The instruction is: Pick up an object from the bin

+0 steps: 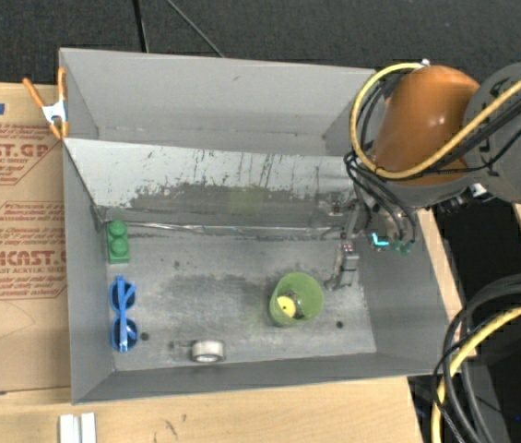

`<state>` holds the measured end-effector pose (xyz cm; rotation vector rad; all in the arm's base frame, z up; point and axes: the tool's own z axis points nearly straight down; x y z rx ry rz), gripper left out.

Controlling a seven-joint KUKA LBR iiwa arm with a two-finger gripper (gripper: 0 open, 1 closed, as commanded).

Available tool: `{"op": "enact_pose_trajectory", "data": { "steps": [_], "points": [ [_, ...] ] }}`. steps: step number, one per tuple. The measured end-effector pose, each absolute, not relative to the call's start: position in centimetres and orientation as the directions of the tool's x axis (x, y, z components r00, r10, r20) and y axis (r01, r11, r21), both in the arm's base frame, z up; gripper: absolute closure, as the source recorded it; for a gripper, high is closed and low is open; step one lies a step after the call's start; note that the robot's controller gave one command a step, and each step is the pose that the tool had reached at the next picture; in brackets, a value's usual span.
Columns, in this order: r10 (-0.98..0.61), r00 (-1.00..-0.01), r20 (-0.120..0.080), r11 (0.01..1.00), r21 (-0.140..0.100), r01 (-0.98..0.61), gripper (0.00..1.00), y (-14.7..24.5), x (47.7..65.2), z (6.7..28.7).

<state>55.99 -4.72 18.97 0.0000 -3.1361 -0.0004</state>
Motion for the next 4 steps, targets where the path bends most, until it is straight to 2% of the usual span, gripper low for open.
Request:
{"op": "enact_pose_trajectory", "data": {
  "steps": [1,2,3,4],
  "points": [
    [-0.214,-0.977,0.011,0.977,0.006,-0.214,0.00,0.3,49.1,7.0],
    [-0.002,-1.000,-0.001,1.000,0.001,-0.002,0.00,0.7,48.2,10.0],
    [0.160,-0.987,0.000,0.987,0.002,0.160,0.00,2.5,51.1,11.0],
    [0.071,-0.997,0.005,0.997,0.003,0.071,0.00,4.0,50.0,7.2]
  ]
}}
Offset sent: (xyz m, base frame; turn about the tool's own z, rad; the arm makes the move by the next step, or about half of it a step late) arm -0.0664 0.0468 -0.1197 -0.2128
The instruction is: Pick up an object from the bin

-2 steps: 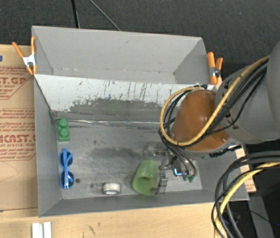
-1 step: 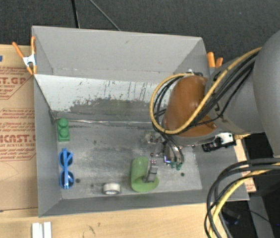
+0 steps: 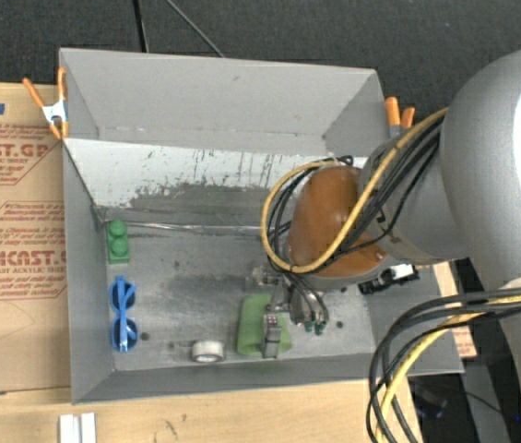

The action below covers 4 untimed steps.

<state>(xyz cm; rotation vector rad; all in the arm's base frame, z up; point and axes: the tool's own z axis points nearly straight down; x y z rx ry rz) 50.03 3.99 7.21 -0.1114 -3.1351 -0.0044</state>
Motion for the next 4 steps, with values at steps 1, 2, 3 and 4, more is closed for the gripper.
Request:
{"op": "enact_pose_trajectory", "data": {
  "steps": [1,2,3,4],
  "points": [
    [-0.154,-0.988,-0.001,0.988,0.001,-0.154,0.00,4.3,50.5,7.4],
    [-0.155,-0.988,0.016,0.988,0.003,-0.155,1.00,4.3,50.2,7.4],
    [-0.155,-0.988,-0.004,0.988,0.000,-0.155,1.00,4.3,50.3,12.4],
    [-0.156,-0.988,-0.004,0.988,0.000,-0.156,1.00,4.4,50.3,16.3]
  ]
}}
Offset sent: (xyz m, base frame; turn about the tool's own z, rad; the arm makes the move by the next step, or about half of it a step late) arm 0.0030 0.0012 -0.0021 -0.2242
